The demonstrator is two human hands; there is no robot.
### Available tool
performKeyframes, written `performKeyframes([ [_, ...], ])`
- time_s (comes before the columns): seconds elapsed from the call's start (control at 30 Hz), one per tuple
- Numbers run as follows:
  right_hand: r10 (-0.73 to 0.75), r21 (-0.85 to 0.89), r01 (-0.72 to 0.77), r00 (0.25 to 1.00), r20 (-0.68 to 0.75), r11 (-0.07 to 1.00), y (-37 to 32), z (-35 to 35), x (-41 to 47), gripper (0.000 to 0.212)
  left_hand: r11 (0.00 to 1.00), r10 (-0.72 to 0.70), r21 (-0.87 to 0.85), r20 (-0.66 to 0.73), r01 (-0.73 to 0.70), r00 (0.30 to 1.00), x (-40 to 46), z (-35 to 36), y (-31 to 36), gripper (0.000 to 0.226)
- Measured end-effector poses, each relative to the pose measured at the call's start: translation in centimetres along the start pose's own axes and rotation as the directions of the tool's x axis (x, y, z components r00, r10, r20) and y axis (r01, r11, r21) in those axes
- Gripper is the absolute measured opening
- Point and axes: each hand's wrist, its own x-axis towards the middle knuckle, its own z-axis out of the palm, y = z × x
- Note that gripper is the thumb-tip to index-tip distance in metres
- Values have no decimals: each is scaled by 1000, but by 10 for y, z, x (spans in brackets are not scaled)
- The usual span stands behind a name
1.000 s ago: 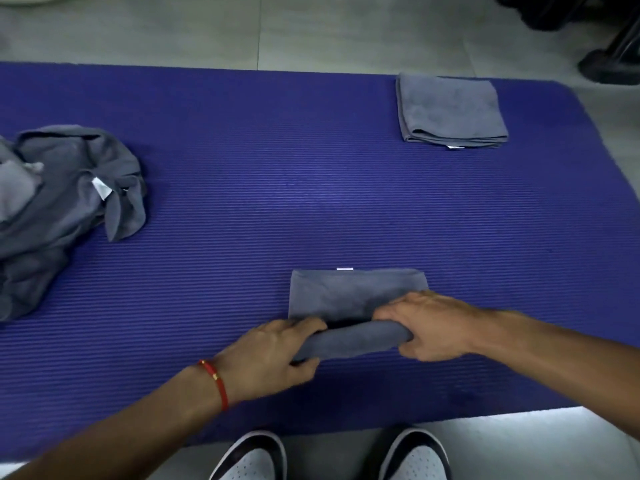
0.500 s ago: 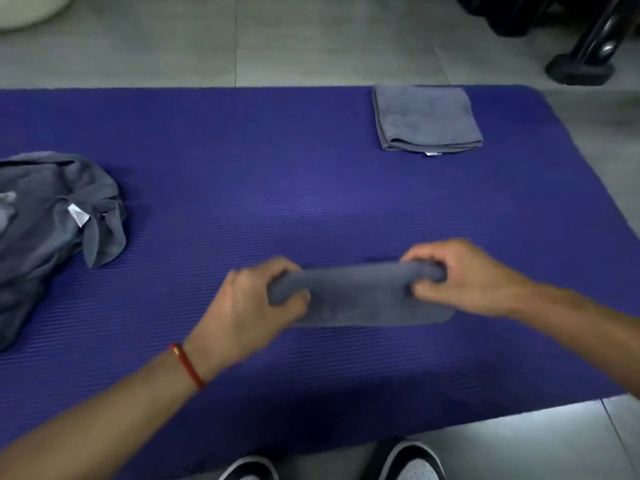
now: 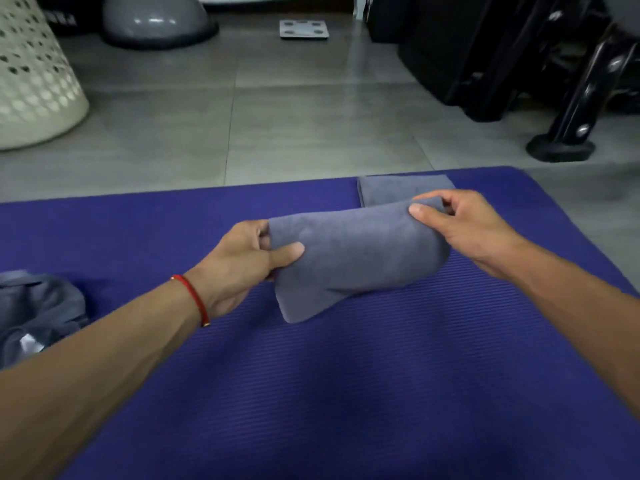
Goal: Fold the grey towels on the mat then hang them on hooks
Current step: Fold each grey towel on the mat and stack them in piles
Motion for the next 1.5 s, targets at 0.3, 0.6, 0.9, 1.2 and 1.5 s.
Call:
performKeyframes([
  [0.3, 179, 349, -237, 965, 191, 906, 60, -43, -22, 39, 977, 212, 9, -6, -212, 977, 49, 69, 29, 15],
  [0.6, 121, 92, -122, 993, 18, 988, -10, -114, 1, 39, 969, -98, -227, 8, 98, 995, 48, 88, 105, 24],
  [0.9, 215, -159, -217, 976, -31, 963, -40, -169, 15, 44, 962, -232, -164, -74, 218, 970, 33, 139, 161, 20],
  [1.2, 460, 21, -484, 843, 279, 875, 63, -147, 98, 36, 892, -332, 275, -138, 358, 933, 136, 167, 54, 61],
  [1.5, 371, -214, -349, 926, 74, 912, 120, -116, 231, 25, 868, -317, 303, -274, 394, 908, 279, 171, 44, 27],
])
